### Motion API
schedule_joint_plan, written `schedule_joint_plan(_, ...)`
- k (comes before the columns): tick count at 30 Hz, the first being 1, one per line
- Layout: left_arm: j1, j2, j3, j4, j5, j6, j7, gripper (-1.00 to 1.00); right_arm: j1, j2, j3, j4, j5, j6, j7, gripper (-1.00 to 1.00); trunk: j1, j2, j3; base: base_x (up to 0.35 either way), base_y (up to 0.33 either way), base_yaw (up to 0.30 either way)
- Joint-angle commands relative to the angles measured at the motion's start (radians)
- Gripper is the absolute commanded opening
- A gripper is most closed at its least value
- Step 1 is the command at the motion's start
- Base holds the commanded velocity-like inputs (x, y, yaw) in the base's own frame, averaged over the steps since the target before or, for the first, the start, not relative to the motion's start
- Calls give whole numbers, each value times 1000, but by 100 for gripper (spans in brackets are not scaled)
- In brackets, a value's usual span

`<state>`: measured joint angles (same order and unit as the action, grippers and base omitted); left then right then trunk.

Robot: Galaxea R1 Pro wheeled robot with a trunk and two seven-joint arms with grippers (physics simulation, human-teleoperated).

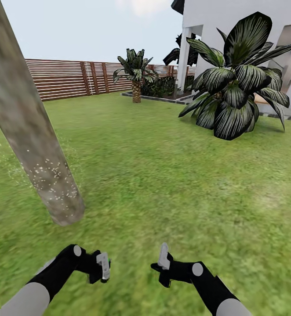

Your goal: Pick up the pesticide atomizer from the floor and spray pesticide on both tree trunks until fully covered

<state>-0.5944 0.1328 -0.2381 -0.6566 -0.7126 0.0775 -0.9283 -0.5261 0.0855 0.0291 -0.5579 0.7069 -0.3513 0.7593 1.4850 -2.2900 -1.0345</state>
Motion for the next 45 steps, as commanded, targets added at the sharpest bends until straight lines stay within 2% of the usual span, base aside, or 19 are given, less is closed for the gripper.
schedule_joint_plan(1,0,-16,2,0,-30,0,0,-100,0,12,0,1,2,0,1,-100,0,0,0,0,0,0)
schedule_joint_plan(3,0,-43,2,1,-62,1,0,-100,0,25,0,0,4,0,0,-100,0,0,0,0,0,0)
schedule_joint_plan(4,0,-49,2,0,-67,1,-1,-100,0,29,0,0,5,0,0,-100,0,0,0,0,0,0)
schedule_joint_plan(7,1,-67,2,0,-72,0,-1,-100,0,51,0,0,5,0,1,-100,0,0,0,0,0,0)
schedule_joint_plan(13,1,-100,0,1,-74,-2,-3,-100,0,61,0,0,5,-1,0,-100,0,0,0,0,0,0)
schedule_joint_plan(14,1,-104,-10,1,-72,-2,-4,-100,0,61,0,0,5,-1,0,-100,0,0,0,0,0,0)
schedule_joint_plan(16,1,-110,-55,2,-70,-2,-6,-100,0,62,0,0,5,-1,0,-100,0,0,0,0,0,0)
schedule_joint_plan(18,1,-129,-81,2,-69,-2,-7,-100,0,62,0,0,5,-1,0,-100,0,0,0,0,0,0)
schedule_joint_plan(26,1,-168,-89,2,-71,-1,-6,-100,0,62,0,0,5,-1,0,-100,0,0,0,0,0,0)
schedule_joint_plan(38,1,-209,-90,0,-77,-1,0,-100,0,61,0,0,5,-1,0,-100,0,0,0,0,0,0)
schedule_joint_plan(45,1,-213,-90,0,-77,0,0,-100,0,61,0,0,5,-1,0,-100,0,0,0,0,0,0)
